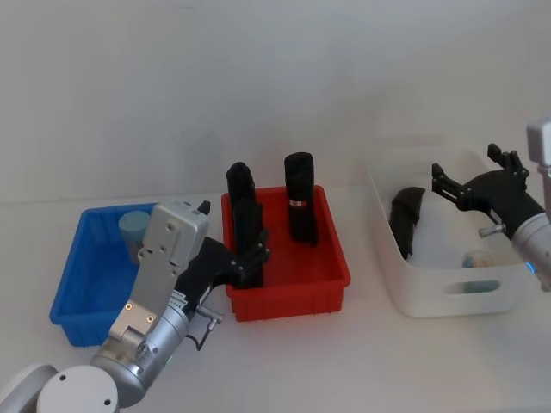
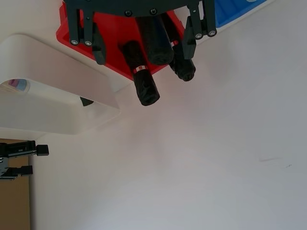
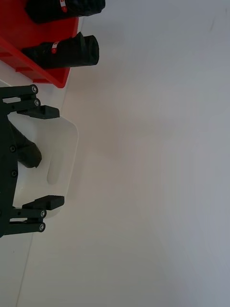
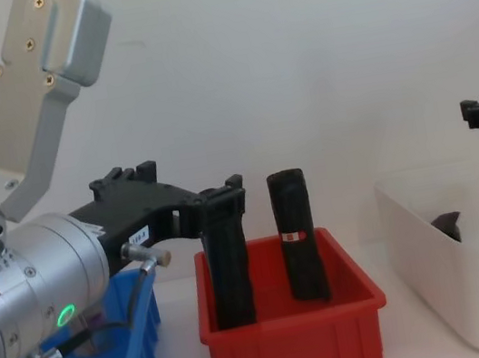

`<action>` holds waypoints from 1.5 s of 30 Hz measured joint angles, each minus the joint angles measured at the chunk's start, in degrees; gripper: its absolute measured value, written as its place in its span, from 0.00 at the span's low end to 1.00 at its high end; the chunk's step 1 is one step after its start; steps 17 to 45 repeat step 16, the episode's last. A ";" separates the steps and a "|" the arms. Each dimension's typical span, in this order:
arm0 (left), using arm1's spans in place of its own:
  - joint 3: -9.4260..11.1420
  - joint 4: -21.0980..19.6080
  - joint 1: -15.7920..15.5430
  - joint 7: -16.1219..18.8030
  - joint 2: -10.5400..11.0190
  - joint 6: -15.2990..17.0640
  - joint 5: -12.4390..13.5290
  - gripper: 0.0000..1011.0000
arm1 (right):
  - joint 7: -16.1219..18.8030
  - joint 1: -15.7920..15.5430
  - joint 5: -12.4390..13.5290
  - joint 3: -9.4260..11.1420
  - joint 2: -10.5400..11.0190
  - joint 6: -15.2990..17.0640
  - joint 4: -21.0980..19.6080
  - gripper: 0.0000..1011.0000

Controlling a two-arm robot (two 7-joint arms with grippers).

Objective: Pick the cotton swabs from the blue box and place them into the white box.

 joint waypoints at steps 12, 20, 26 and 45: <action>0.00 0.00 0.00 0.00 0.00 0.00 0.00 0.99 | -0.06 -0.06 0.06 0.07 0.06 -0.07 0.10 0.99; 0.00 0.00 0.00 0.00 0.00 0.00 0.00 0.99 | -0.07 -0.07 0.08 0.09 0.09 -0.09 0.13 0.99; 0.00 0.00 0.00 0.00 0.00 0.00 0.00 0.99 | -0.07 -0.07 0.08 0.09 0.09 -0.09 0.13 0.99; 0.00 0.00 0.00 0.00 0.00 0.00 0.00 0.99 | -0.07 -0.07 0.08 0.09 0.09 -0.09 0.13 0.99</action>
